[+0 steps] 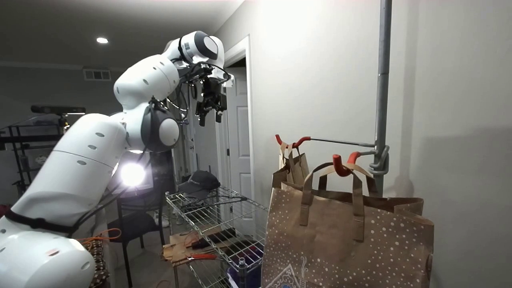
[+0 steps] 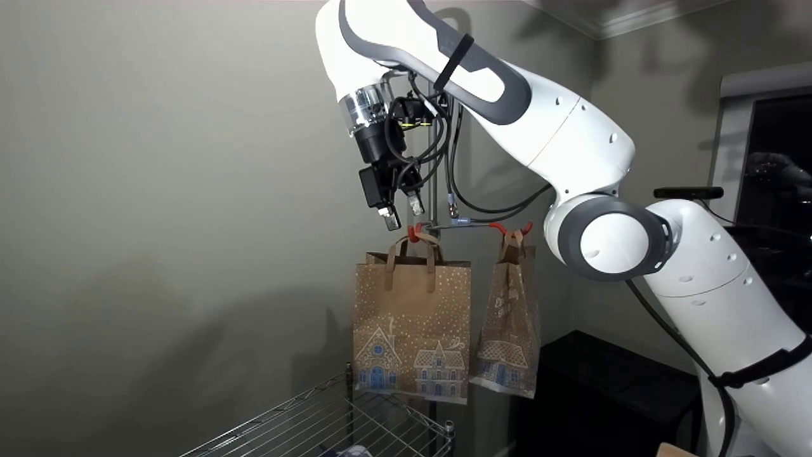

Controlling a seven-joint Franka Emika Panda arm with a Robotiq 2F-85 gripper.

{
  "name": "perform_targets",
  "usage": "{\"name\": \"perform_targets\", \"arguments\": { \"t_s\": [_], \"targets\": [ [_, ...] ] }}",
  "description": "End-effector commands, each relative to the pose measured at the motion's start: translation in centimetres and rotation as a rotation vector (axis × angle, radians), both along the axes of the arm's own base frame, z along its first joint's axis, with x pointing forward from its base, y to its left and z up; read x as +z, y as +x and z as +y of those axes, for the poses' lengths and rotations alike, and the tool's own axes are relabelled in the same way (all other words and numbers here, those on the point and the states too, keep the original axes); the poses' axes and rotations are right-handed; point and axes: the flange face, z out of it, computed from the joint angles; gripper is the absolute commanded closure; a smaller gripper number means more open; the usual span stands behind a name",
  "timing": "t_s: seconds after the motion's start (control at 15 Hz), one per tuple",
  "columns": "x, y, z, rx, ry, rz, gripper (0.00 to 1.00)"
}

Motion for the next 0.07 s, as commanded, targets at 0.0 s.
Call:
{"name": "perform_targets", "arguments": {
  "t_s": [0.0],
  "targets": [
    [0.06, 0.00, -0.03, 0.001, 0.000, 0.000, 0.00]
  ]
}}
